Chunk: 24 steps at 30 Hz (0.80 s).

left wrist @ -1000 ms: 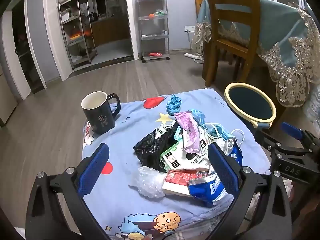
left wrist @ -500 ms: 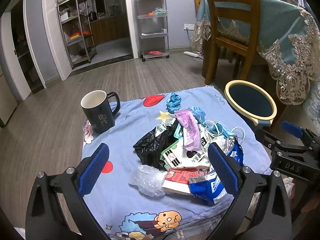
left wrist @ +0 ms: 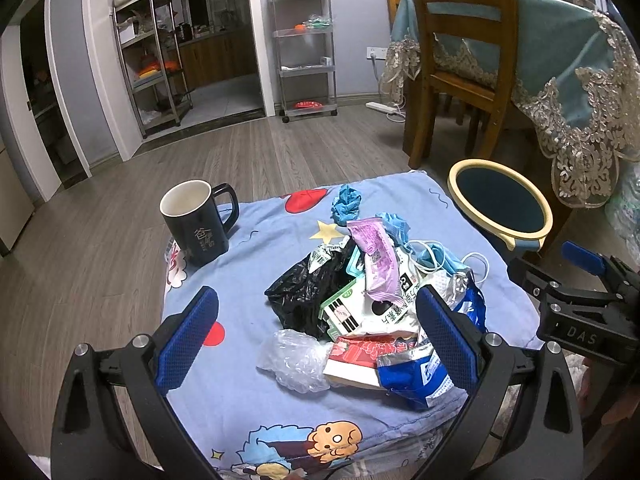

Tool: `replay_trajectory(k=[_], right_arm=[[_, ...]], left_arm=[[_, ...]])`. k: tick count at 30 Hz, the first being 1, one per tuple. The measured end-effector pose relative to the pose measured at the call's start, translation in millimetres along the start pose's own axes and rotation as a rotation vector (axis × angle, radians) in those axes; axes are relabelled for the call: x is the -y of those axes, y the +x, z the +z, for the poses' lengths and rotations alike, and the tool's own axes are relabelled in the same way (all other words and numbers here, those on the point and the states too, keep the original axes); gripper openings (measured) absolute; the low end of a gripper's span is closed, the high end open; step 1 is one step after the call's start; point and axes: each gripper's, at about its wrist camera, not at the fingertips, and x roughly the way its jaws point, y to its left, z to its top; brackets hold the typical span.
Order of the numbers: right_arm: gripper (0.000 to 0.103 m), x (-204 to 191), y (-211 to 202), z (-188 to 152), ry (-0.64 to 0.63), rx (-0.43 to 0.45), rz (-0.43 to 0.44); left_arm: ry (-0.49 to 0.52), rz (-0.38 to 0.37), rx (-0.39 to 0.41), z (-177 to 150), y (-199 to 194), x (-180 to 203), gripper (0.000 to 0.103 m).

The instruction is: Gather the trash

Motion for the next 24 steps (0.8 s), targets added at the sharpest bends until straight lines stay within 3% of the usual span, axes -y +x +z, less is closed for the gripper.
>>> replay_trajectory(k=[24], right_arm=[[0.099, 3.0, 0.5, -0.3, -0.001, -0.001, -0.003]], left_arm=[[-0.002, 0.001, -0.001, 0.3, 0.3, -0.3, 0.097]])
